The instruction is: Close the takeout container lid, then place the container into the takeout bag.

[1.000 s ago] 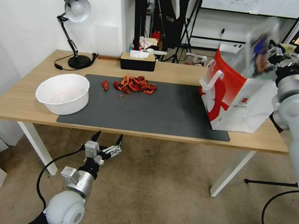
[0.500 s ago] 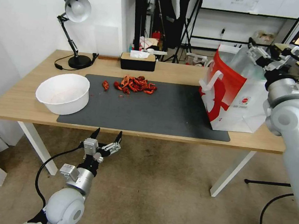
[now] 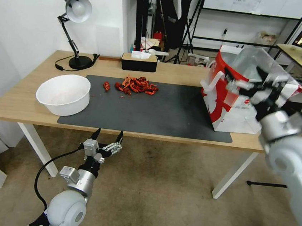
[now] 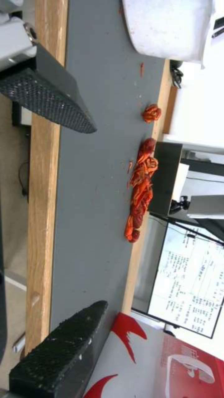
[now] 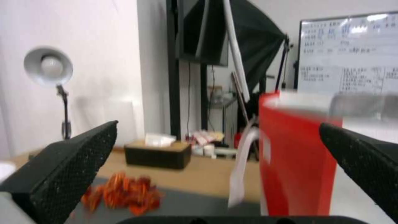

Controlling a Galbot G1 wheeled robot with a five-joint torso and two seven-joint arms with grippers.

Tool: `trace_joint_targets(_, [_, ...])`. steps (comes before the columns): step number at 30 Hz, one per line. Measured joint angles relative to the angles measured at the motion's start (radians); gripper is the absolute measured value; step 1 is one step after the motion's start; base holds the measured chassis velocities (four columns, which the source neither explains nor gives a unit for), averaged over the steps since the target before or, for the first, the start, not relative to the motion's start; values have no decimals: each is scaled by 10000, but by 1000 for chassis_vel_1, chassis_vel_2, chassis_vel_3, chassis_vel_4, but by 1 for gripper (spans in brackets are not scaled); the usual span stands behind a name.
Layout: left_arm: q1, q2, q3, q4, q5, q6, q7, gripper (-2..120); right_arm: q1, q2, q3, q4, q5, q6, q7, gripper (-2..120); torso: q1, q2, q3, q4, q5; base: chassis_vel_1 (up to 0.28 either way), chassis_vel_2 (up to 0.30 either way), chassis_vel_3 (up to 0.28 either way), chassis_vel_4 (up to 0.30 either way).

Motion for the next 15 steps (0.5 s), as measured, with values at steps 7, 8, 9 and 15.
trace_joint_targets(7, [72,-75,-36,-13,64,-109,-3,100,-1883,910,184,170,-1513,1022,-119,102,0,0,1,0,-3,0,0,0,0])
trace_joint_targets(8, [95,-96,-40,-12,108,-128,-6,100,-2289,1213,174,137,-1880,1339,-108,101,-1,0,1,-1,-2,0,0,0,0])
trace_joint_targets(9, [95,-96,-40,-12,108,-128,-6,100,-2289,1213,174,137,-1880,1339,-108,101,-1,0,1,-1,-2,0,0,0,0])
trace_joint_targets(15, [174,-179,-56,95,343,-255,-44,100,-3803,2462,-173,-144,-3245,2361,259,100,2,0,1,-2,-2,0,0,0,0])
